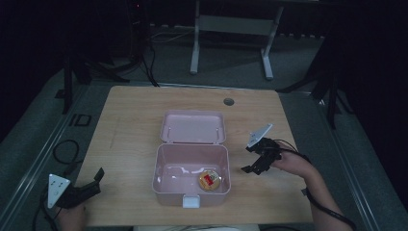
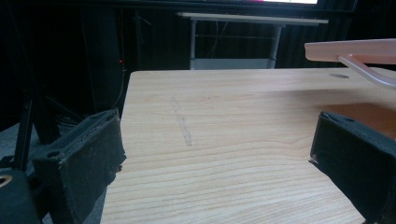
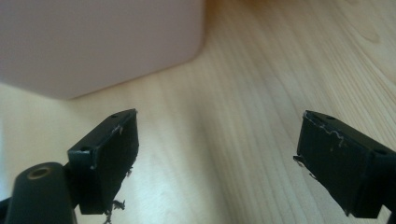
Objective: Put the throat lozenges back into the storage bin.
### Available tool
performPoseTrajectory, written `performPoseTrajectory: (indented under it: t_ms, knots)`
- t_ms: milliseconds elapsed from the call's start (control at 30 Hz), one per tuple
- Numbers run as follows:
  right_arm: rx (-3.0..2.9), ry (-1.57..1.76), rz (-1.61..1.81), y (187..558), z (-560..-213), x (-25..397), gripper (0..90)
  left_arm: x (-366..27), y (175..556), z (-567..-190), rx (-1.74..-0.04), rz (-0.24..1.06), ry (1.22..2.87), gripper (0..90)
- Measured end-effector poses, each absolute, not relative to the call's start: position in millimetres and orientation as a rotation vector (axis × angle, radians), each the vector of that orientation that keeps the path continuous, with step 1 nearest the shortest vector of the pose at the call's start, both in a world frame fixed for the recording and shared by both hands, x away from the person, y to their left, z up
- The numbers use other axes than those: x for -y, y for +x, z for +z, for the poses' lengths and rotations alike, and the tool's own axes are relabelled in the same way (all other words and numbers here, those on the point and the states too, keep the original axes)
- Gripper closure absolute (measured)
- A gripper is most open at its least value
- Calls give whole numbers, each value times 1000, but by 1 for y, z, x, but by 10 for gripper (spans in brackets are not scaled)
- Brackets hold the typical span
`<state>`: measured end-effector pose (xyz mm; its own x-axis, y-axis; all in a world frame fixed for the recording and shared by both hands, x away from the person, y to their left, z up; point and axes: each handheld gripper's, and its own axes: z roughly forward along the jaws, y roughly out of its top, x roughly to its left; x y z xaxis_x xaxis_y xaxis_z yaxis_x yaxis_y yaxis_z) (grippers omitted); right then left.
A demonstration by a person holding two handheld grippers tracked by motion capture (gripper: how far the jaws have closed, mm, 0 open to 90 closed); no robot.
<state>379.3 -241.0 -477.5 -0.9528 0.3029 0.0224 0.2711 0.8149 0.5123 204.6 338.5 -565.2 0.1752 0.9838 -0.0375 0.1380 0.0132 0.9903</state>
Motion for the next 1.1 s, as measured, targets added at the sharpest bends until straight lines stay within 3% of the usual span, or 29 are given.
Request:
performPoseTrajectory:
  t_ms: [400,1100]
  knots:
    - [-2607,821,945,387,-533,293,115,-339,205,-565,-1184,989,1365,30]
    - [-2121,1163,900,370,-549,359,113,-338,205,-565,-1186,990,1371,30]
